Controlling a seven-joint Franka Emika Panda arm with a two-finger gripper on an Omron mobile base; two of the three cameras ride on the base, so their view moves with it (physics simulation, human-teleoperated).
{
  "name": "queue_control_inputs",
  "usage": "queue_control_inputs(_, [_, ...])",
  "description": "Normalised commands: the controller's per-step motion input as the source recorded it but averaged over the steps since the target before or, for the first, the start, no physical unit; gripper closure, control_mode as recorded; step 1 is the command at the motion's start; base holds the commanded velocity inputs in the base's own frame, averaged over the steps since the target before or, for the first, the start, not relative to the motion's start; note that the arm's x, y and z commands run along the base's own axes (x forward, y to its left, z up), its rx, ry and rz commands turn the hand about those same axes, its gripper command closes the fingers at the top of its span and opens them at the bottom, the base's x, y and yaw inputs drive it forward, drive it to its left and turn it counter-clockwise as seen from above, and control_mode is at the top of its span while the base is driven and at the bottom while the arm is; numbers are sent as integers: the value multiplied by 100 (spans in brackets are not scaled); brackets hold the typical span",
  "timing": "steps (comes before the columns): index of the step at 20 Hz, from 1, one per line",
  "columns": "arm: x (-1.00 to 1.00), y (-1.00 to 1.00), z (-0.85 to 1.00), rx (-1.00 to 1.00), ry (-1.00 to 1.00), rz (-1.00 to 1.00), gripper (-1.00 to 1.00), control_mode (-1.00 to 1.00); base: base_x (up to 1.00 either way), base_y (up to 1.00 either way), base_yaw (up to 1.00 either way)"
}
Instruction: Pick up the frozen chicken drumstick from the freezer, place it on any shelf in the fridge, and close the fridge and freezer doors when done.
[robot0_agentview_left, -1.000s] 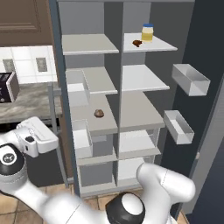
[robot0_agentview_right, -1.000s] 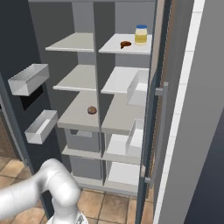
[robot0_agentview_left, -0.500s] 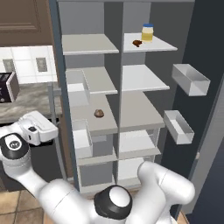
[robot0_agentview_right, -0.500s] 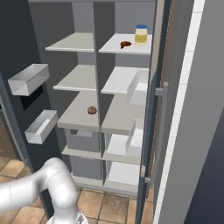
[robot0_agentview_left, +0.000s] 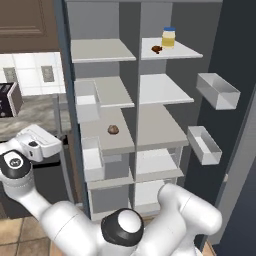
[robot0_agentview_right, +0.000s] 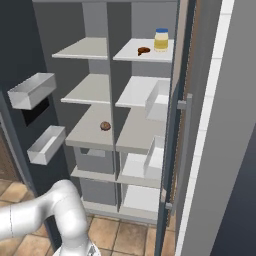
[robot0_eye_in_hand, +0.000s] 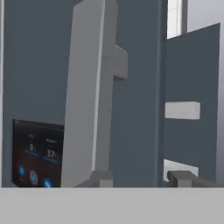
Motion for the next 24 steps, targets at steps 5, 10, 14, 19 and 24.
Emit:
queue_control_inputs(5, [45,-55,0,0,0,15,-100,-100,0,0,0])
queue_control_inputs(10, [50,-69,0,0,0,8,-100,-100,0,0,0])
queue_control_inputs(14, [54,-77,0,0,0,5,-100,-100,0,0,0])
queue_control_inputs(19, [65,-80,0,1,0,2,-100,-100,0,0,0])
queue_control_inputs(24, [87,-68,0,0,0,0,-100,-100,0,0,0])
